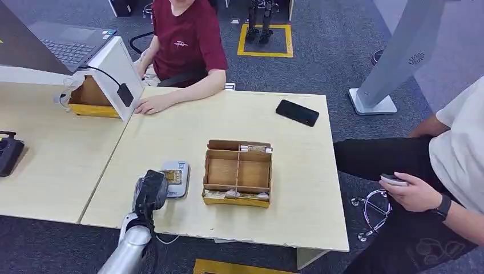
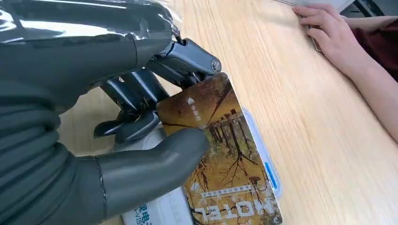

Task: Pass the card to the sensor for recognition and then transmit it.

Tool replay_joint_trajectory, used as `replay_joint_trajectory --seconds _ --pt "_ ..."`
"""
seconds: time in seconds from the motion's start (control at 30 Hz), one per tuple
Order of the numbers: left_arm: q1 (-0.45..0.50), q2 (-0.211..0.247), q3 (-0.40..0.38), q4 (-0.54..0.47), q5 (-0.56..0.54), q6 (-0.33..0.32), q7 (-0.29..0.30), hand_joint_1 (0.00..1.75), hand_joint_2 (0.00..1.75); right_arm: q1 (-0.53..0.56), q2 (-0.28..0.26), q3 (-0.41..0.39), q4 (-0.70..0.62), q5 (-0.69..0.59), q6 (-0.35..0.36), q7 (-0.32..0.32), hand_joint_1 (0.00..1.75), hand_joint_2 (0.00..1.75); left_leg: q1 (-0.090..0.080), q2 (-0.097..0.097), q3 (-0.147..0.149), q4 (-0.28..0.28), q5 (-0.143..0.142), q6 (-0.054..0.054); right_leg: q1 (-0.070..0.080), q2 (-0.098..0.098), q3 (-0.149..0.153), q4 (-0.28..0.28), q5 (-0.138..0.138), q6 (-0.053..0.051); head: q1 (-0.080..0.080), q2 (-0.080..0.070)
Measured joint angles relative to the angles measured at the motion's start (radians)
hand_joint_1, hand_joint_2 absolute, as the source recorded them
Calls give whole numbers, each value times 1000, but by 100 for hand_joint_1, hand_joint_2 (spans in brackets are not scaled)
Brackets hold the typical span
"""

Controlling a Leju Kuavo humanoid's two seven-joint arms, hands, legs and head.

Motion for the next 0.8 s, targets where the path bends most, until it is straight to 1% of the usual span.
replay_joint_trajectory --seconds 0.1,0.23,0.33,0.8 --pt "0 0 0 6 -39 18 6 175 175 -1 0 0 0 2 0 0 0 0 0 0 0 0 0 0 0 0 0 0 0 0 0 0" --pt "-4 -1 -3 18 -134 57 45 175 175 -5 0 0 0 7 2 3 0 0 0 0 0 0 0 0 0 0 0 0 0 0 0 0" --pt "-11 -1 -5 30 -183 75 69 175 175 -7 0 0 0 17 4 6 0 0 0 0 1 0 0 0 0 0 0 0 0 0 0 0" --pt "-39 -8 -6 85 -274 84 90 175 175 -12 0 -2 0 36 6 6 0 0 0 0 2 0 0 0 0 -1 3 0 0 0 0 0"
